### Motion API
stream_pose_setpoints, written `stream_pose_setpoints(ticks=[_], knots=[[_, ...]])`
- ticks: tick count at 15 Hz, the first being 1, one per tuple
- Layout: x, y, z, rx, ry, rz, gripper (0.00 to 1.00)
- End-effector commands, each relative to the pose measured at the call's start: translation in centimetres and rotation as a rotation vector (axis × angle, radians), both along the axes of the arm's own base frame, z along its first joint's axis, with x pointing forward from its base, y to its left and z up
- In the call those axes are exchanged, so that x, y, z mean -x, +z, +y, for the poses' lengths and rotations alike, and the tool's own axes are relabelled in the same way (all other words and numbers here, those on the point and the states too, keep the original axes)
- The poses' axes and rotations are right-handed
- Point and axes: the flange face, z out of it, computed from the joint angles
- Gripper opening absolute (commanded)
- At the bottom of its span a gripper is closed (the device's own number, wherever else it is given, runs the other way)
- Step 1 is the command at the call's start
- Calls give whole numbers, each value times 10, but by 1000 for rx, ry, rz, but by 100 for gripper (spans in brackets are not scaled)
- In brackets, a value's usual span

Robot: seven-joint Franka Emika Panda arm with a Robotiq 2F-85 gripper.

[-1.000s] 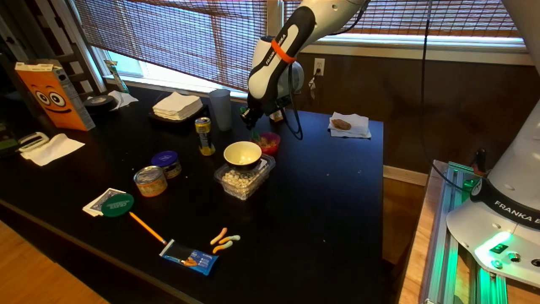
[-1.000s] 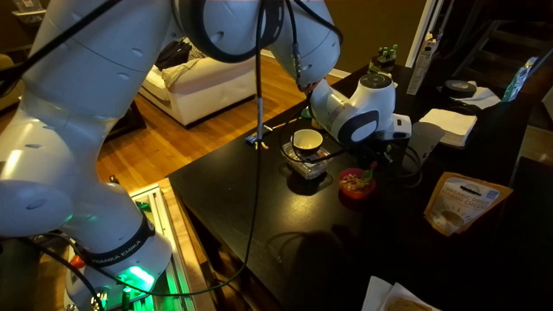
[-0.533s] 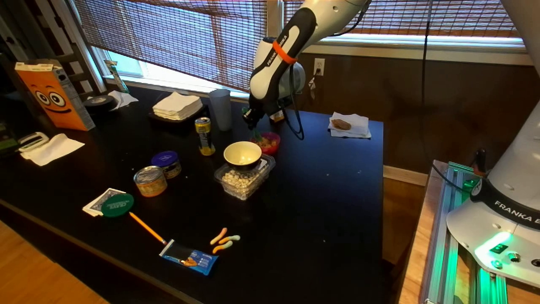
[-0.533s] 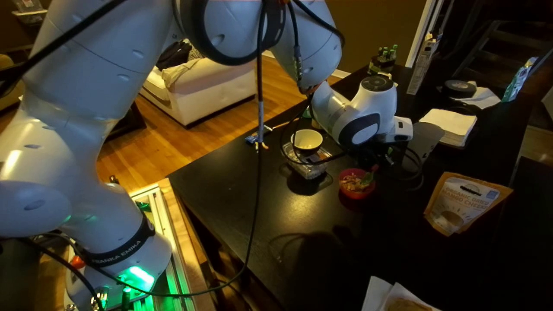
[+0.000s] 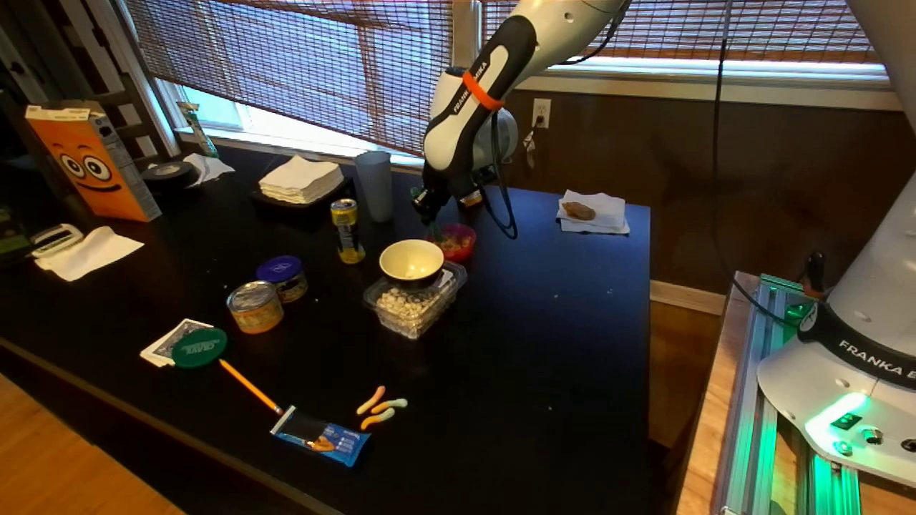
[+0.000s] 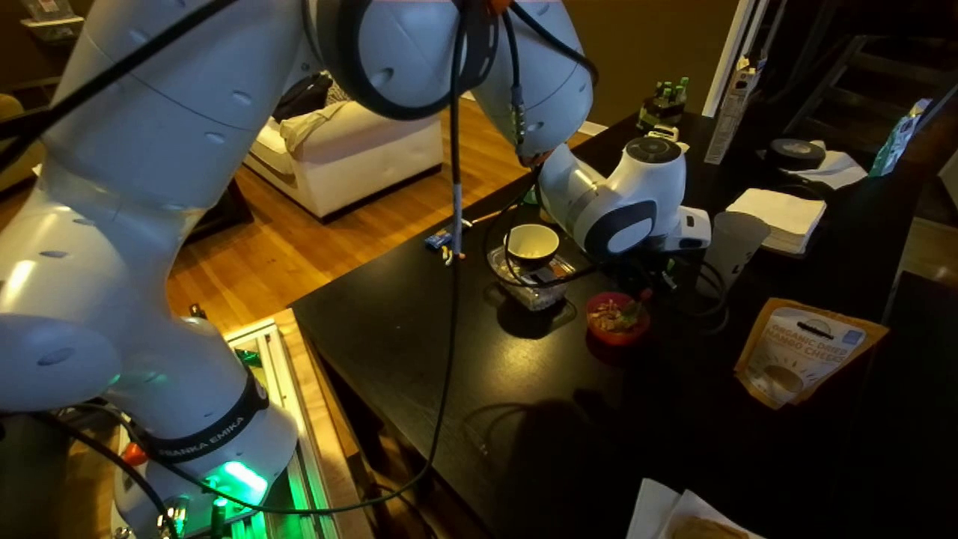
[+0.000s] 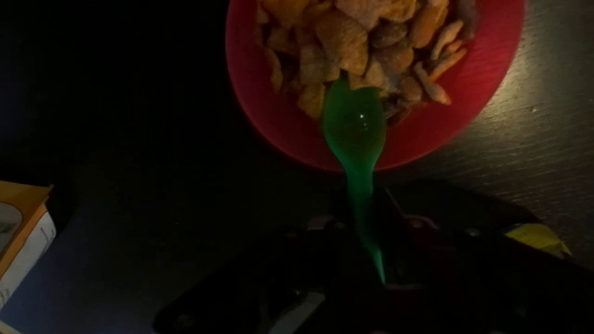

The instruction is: Use the spoon to move some items form the orange bowl to the white bowl

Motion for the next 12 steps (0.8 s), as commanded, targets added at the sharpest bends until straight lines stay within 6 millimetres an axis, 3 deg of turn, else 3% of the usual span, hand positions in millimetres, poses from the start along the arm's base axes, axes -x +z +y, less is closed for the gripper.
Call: stream_pose_setpoints(ticks=[1, 12], knots=[[3, -5, -3, -12, 15, 31, 4], [8, -10, -5, -17, 31, 137, 5]])
